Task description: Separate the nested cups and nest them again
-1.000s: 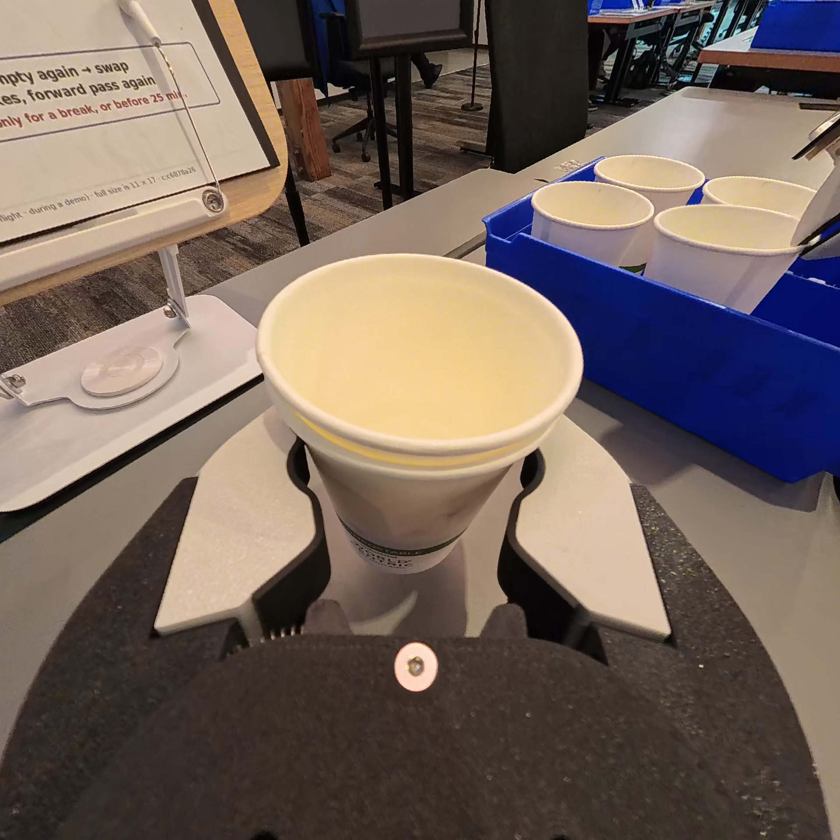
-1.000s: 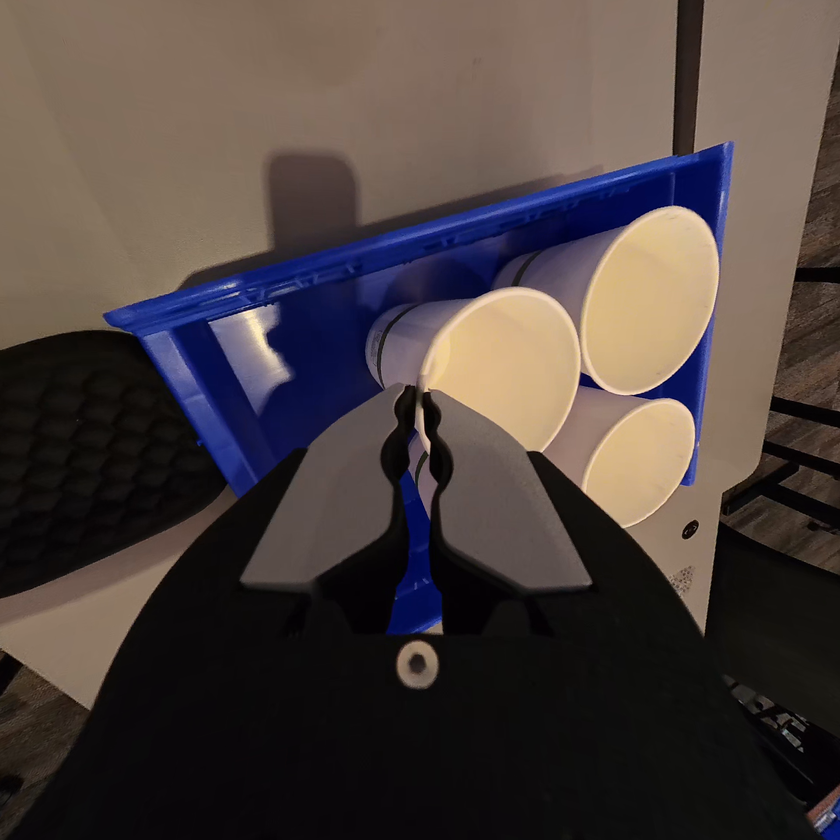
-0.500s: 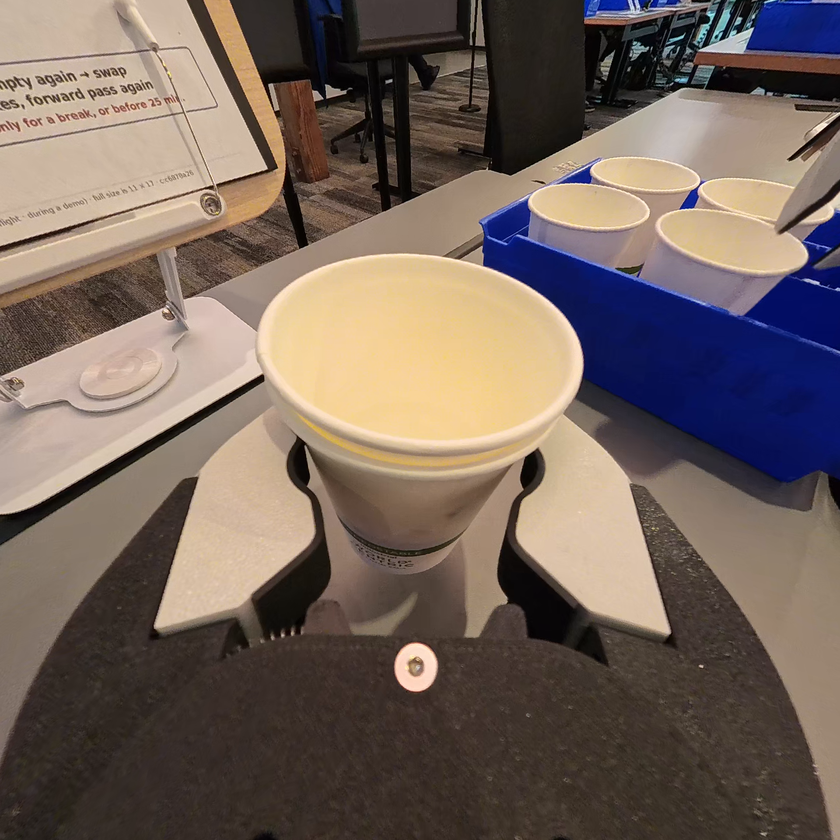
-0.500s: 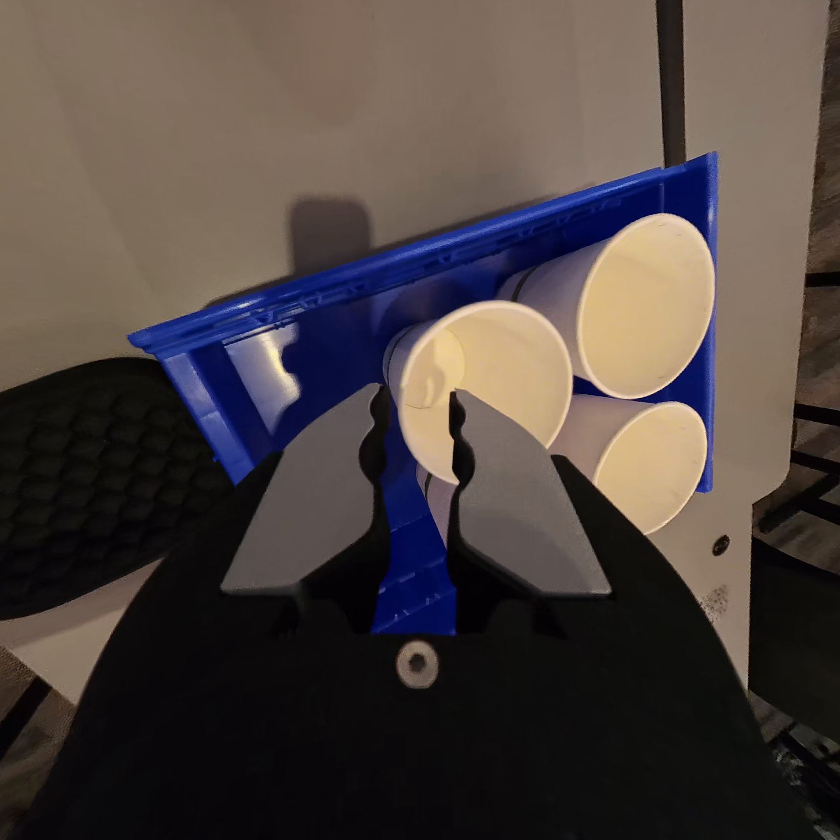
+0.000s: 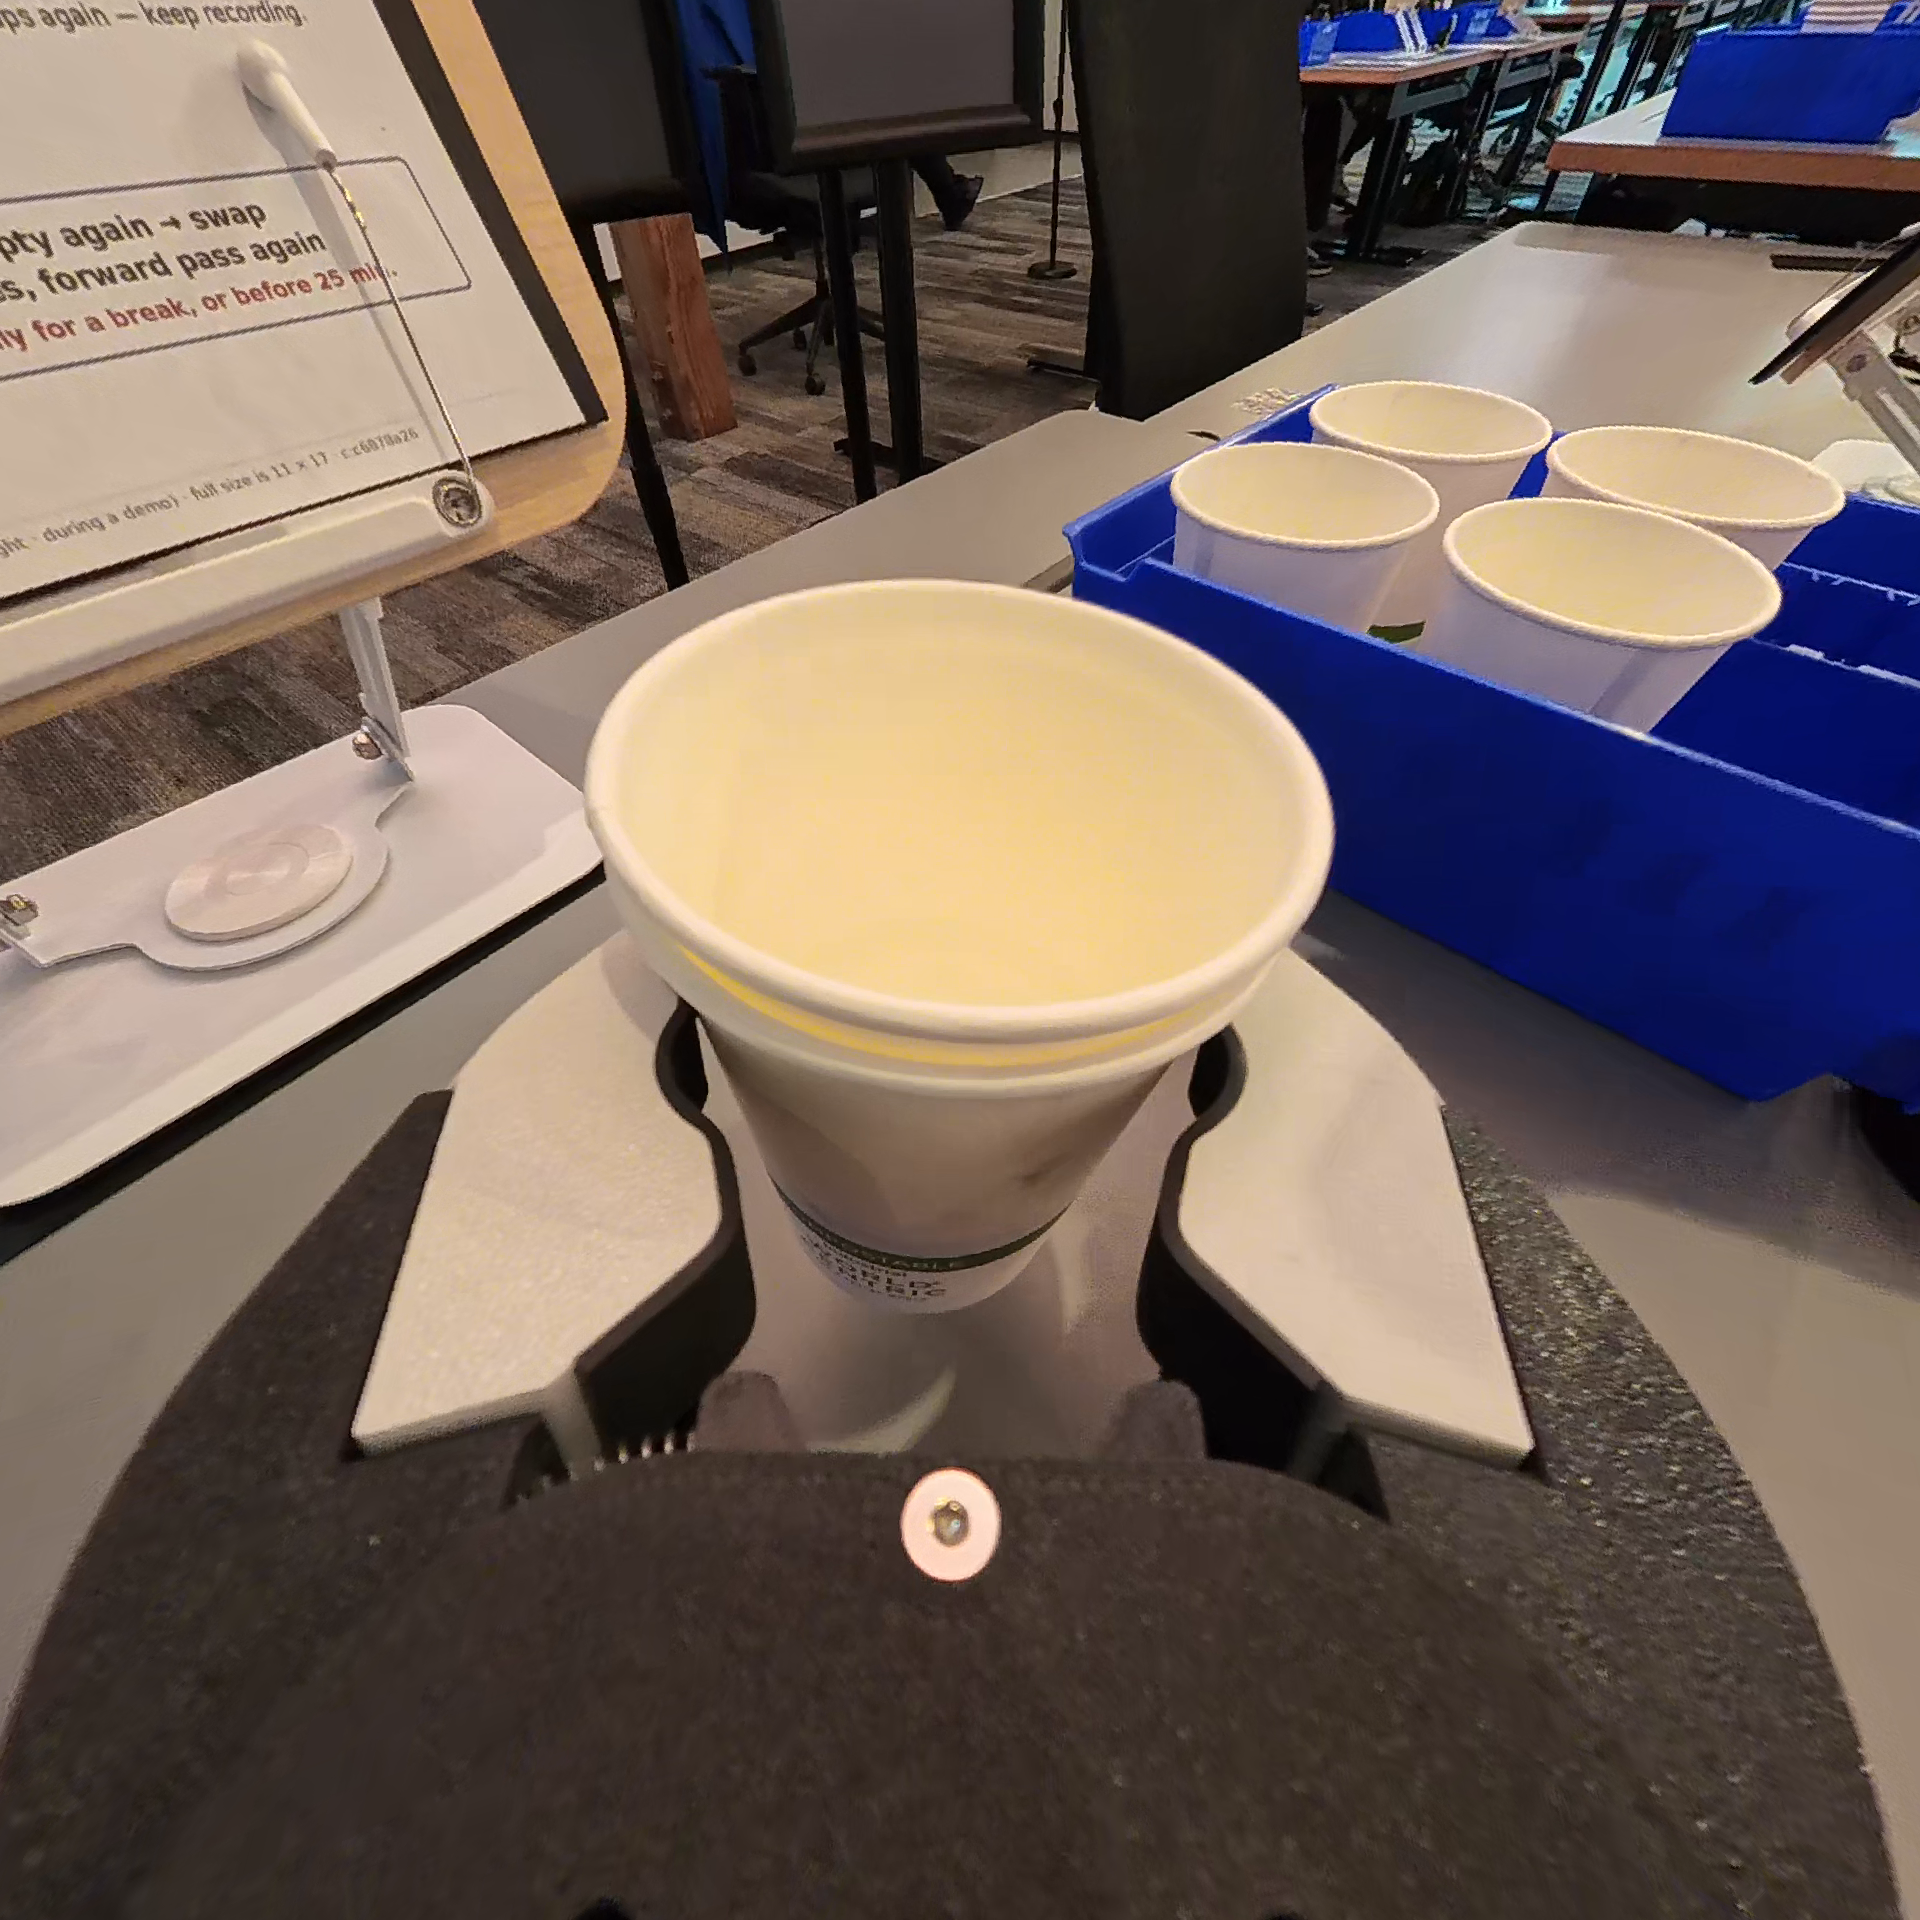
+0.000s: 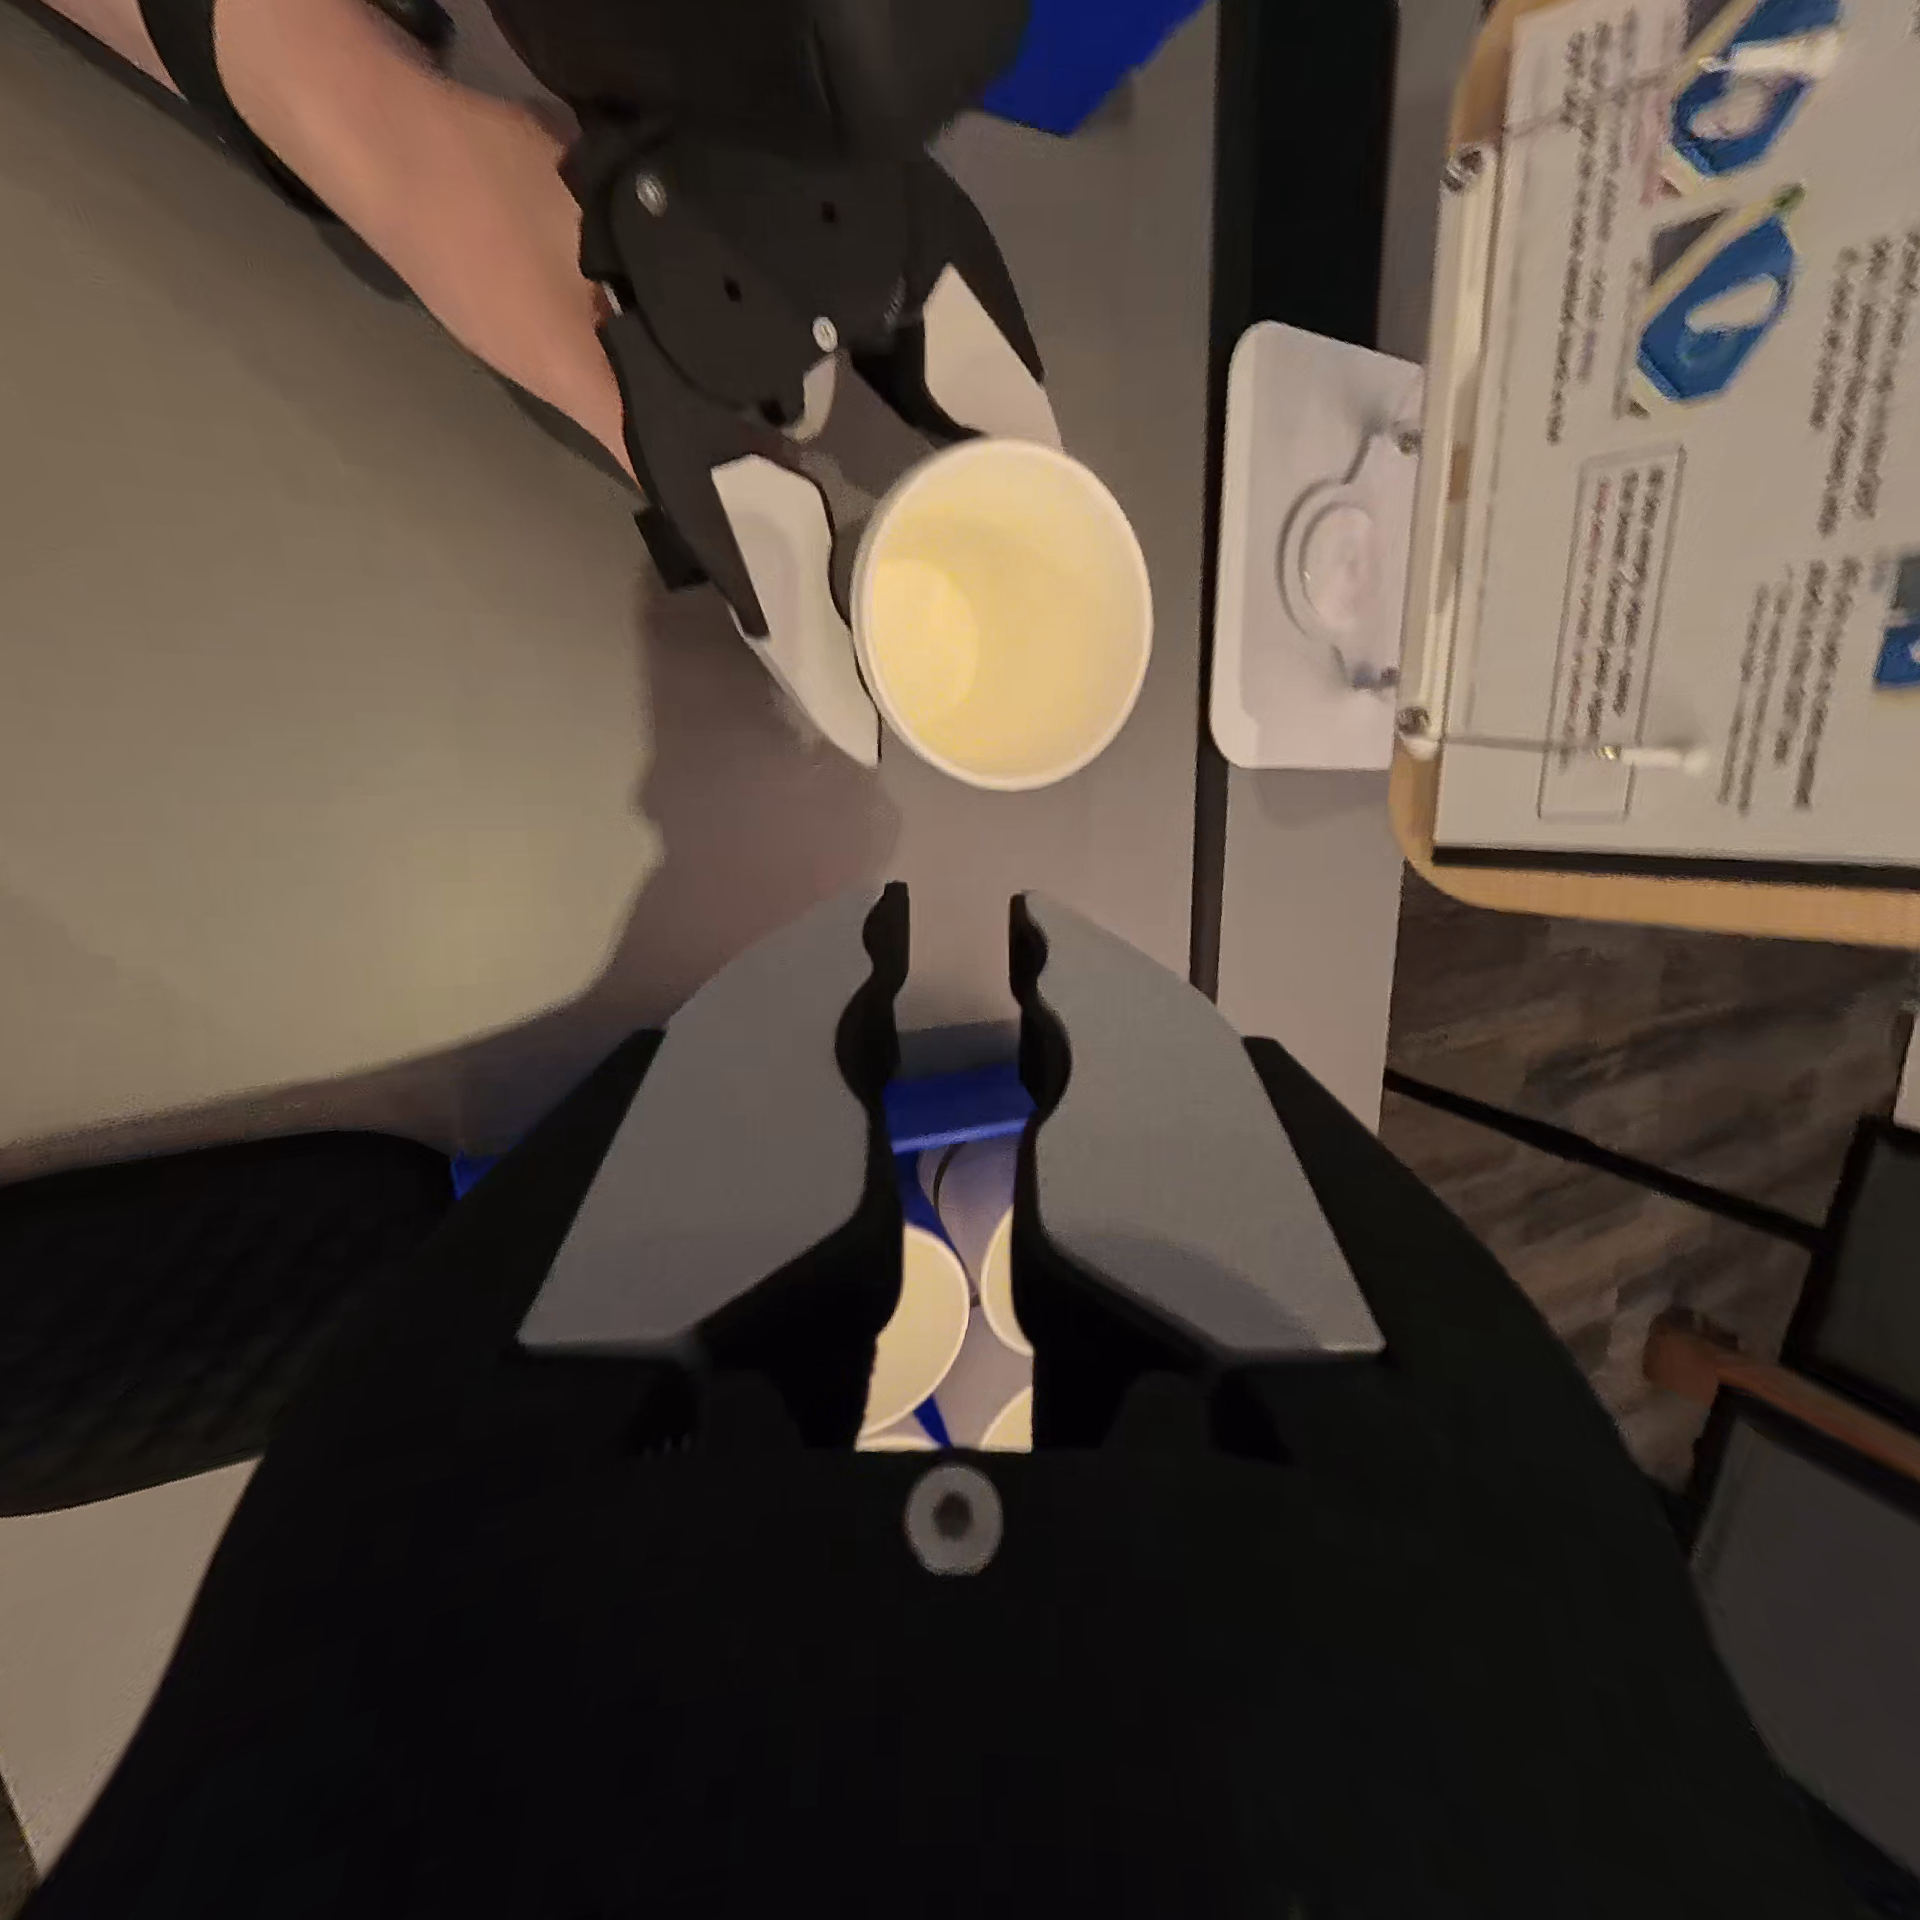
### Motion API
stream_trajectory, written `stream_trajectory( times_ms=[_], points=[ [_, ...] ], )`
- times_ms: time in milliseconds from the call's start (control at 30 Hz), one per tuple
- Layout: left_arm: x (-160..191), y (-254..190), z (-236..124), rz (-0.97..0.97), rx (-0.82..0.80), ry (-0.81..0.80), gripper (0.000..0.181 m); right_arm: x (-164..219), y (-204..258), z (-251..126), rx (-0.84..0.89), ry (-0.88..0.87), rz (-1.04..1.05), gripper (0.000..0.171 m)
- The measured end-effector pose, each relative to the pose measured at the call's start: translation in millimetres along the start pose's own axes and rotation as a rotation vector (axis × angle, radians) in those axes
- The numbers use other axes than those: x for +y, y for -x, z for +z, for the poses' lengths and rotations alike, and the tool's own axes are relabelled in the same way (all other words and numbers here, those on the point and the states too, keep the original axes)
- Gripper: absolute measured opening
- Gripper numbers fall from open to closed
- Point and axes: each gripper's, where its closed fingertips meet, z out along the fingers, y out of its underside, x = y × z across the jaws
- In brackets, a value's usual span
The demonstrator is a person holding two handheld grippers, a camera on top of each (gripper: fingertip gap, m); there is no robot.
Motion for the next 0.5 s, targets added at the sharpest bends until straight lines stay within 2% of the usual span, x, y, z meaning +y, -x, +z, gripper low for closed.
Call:
stream_trajectory(
  times_ms=[200, 500],
  points=[
    [-3, 0, -2, -0.003, 0.002, -0.009, 0.093, -33, 13, 55, -0.122, 0.034, -0.076, 0.016],
    [-4, 0, -2, -0.004, 0.002, -0.013, 0.093, -29, 21, 96, -0.18, 0.062, -0.069, 0.013]
  ],
)
